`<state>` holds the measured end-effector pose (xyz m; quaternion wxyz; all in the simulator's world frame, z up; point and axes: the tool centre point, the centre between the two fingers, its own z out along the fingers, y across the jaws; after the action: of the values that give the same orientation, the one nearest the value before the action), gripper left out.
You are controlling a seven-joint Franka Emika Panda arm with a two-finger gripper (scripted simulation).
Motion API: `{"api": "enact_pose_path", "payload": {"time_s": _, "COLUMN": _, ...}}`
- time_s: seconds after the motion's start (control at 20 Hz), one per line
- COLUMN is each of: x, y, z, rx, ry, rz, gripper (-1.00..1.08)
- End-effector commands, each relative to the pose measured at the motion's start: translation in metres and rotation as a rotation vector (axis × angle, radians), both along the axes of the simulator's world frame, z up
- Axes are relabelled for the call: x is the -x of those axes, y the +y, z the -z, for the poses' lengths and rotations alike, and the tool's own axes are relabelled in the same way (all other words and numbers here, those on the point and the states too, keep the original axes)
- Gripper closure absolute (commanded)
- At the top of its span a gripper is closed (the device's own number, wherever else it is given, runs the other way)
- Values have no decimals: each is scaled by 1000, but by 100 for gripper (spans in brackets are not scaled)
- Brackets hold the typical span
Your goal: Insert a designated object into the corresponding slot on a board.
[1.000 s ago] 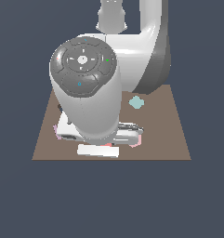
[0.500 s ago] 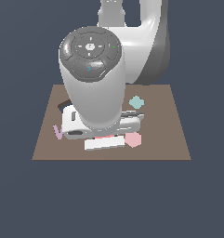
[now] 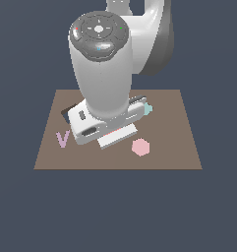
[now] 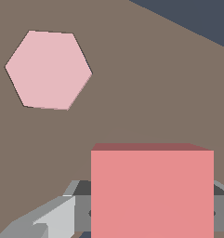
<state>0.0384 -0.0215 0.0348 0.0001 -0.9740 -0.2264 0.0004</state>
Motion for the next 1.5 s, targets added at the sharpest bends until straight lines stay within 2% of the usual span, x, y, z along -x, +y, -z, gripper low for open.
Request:
{"api": "enact_pose_path", "payload": {"time_s": 0.0, "x": 10, "y": -2, "z": -1, "rx": 0, "ry": -1, "rz": -101, "gripper": 108}}
{"api": "enact_pose_path", "payload": {"time_s": 0.75, "x": 62, "y": -33, "z": -3, "rx": 1, "ry": -2, "rz": -672, "gripper": 108}}
{"api": "enact_pose_path", "payload": {"time_s": 1.45, "x": 86, "y": -79, "z": -4, "rx": 1, "ry": -2, "rz": -1159, "gripper": 108}}
